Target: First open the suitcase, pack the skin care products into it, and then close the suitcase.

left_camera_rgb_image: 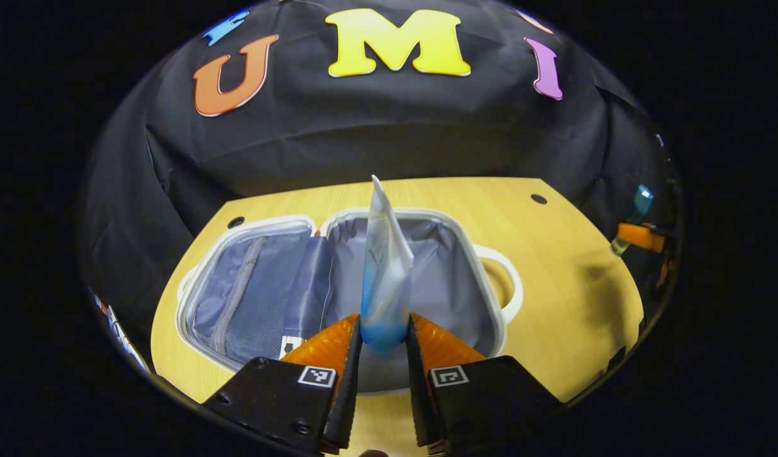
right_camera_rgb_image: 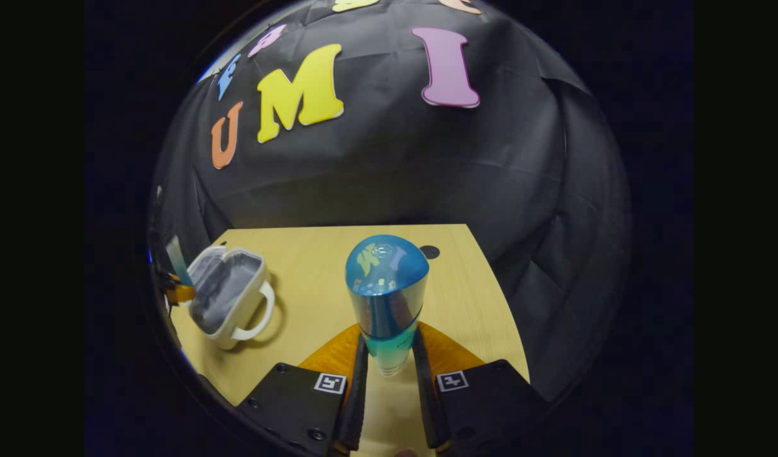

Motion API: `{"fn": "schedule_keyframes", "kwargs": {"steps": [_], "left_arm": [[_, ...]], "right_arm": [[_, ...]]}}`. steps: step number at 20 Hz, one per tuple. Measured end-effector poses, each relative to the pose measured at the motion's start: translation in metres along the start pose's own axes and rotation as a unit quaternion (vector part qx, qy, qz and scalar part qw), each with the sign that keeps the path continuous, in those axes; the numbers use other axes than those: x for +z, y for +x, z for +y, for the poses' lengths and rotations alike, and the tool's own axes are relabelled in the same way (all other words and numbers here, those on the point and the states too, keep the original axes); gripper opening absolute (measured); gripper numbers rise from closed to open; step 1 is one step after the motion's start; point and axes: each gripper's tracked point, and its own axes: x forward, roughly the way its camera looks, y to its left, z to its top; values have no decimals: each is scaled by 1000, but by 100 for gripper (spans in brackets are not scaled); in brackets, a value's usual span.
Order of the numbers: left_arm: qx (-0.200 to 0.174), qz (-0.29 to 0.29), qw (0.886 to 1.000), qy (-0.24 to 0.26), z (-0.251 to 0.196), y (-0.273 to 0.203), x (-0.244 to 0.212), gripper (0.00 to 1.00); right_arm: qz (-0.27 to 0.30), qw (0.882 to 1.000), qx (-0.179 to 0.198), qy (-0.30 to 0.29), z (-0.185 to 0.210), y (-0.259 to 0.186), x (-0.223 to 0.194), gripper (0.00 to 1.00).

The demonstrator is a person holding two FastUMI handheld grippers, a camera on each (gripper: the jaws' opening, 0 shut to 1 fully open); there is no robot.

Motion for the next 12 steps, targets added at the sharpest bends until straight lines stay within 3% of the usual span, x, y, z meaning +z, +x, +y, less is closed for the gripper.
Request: {"fn": "schedule_keyframes", "kwargs": {"steps": [6, 12], "left_arm": [[-18, 79, 996, -25, 13, 41, -43, 40], [-2, 118, 993, -11, 19, 61, -49, 40]], "right_arm": [[-11, 999, -4, 41, 29, -73, 24, 35], [-27, 999, -1, 34, 47, -92, 37, 35]]}}
